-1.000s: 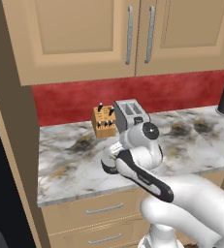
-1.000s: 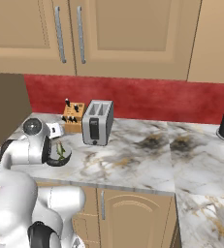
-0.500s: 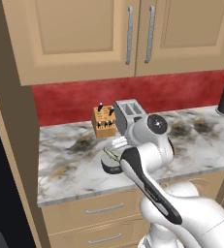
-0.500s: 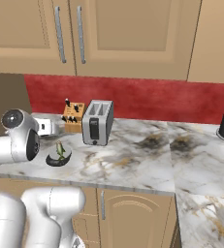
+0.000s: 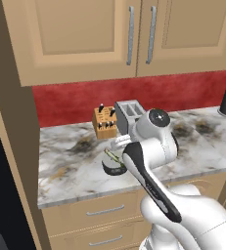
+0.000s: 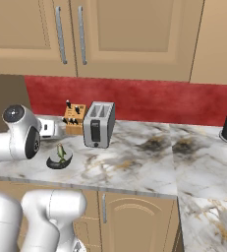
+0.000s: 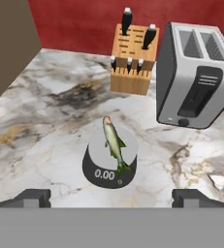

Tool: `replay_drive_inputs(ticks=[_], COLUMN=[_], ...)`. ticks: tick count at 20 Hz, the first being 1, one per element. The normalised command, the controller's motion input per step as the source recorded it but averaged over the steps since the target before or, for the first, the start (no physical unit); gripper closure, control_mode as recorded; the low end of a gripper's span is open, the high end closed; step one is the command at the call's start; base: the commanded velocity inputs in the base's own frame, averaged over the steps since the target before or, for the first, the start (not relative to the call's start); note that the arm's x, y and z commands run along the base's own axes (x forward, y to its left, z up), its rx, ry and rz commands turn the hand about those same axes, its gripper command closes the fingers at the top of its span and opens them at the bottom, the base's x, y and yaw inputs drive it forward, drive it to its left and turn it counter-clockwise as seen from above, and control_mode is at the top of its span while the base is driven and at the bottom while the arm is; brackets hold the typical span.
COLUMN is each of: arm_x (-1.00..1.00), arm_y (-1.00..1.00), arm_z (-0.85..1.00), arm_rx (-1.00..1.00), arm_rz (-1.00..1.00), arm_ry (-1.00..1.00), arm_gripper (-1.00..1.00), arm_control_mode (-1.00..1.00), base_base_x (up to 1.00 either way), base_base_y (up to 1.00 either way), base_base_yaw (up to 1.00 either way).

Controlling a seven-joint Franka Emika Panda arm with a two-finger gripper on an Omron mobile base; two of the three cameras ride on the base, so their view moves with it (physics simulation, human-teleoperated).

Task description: Take the fish from the fridge and place it on the digital scale on the counter by the fridge. Wait a few seconds for a reading, then move it to the plate on the dining counter.

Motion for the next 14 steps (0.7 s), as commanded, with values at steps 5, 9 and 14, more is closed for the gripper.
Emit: replay_drive_inputs(ticks=[5, 9, 14], arm_x=[0.00, 0.05, 0.11], arm_y=[0.00, 0.05, 0.01], arm_z=[-0.02, -0.10, -0.04], arm_rx=[0.00, -0.01, 0.00], arm_rz=[0.00, 0.00, 0.01], arm_ry=[0.03, 0.06, 0.08], arm_gripper=[-1.00, -1.00, -1.00], arm_control_mode=[-1.00, -1.00, -1.00], base_base_x=[0.00, 0.00, 0.00], base_base_y=[0.00, 0.00, 0.00], base_base_yaw=[0.00, 0.00, 0.00])
